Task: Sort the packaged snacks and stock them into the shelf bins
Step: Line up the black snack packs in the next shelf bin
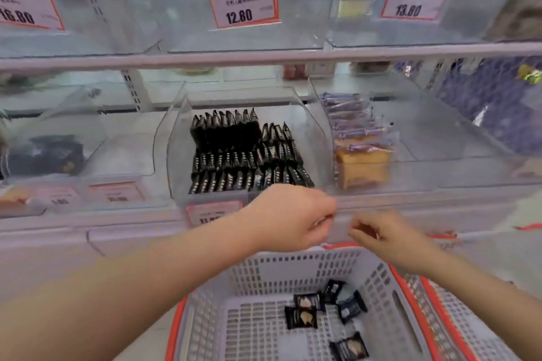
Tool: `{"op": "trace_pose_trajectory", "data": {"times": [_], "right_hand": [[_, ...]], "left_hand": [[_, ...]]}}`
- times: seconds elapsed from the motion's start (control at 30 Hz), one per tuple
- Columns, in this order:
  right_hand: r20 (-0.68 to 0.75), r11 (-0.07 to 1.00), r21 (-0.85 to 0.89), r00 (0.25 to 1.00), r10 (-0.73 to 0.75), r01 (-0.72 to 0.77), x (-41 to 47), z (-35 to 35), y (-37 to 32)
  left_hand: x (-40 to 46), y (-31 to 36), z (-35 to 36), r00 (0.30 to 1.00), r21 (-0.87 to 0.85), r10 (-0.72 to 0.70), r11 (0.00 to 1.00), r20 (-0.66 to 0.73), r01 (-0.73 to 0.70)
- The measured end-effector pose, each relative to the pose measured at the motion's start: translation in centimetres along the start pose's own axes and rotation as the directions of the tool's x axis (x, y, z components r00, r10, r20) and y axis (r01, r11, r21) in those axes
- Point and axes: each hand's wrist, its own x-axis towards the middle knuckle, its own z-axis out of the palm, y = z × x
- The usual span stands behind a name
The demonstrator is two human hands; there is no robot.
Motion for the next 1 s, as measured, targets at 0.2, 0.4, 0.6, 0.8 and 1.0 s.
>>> {"op": "trace_pose_trajectory", "data": {"times": [0.2, 0.4, 0.6, 0.8, 1.0], "right_hand": [[0.216, 0.983, 0.015, 0.961, 0.174, -0.181, -4.7, 9.9, 6.8], [0.449, 0.923, -0.009, 0.823, 0.347, -0.384, -6.9, 19.8, 12.4], [0.646, 0.932, -0.158, 0.680, 0.347, -0.326, -5.0, 28.1, 16.4], [0.597, 0.940, -0.330, 0.752, 0.279, -0.086, -4.1, 34.0, 18.6], [0.563, 0.932, -0.362, 0.793, 0.232, -0.015, -4.9, 36.0, 19.3]], "left_hand": [[-1.4, 2.5, 12.6, 0.901, -0.115, -0.133, 0.974, 0.412, 0.196], [-2.5, 3.2, 25.6, 0.749, -0.117, -0.131, 0.956, 0.650, 0.269], [-3.9, 1.0, 34.6, 0.605, -0.105, -0.268, 0.854, 0.749, 0.509], [-6.5, -1.0, 39.9, 0.496, 0.022, -0.375, 0.813, 0.783, 0.581], [-6.1, -0.8, 43.5, 0.459, 0.145, -0.545, 0.740, 0.701, 0.657]]}}
